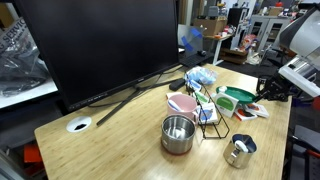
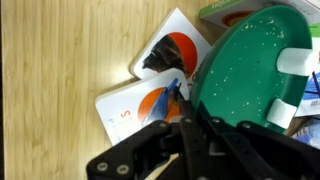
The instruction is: Move the green plate to the right of the black book rack
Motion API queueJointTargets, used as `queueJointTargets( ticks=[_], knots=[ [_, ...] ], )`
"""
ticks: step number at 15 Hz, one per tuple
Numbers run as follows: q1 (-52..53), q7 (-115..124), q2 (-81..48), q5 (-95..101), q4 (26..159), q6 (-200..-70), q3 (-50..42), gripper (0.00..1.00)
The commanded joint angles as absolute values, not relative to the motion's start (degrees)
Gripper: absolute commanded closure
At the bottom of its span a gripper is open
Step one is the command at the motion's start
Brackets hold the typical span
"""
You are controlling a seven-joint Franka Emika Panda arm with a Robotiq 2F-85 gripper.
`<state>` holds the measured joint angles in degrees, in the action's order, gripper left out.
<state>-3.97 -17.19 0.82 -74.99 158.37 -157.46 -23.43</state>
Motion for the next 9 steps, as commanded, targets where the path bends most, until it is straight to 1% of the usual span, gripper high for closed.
queueJointTargets(
  ticks=[1, 9],
  knots=[
    [-3.3, -17.8, -4.6, -78.9, 154.5, -158.7, -22.9, 0.98],
    [-3.9, -17.6, -15.6, -85.6, 145.2, -159.2, -23.0, 0.98]
  ],
)
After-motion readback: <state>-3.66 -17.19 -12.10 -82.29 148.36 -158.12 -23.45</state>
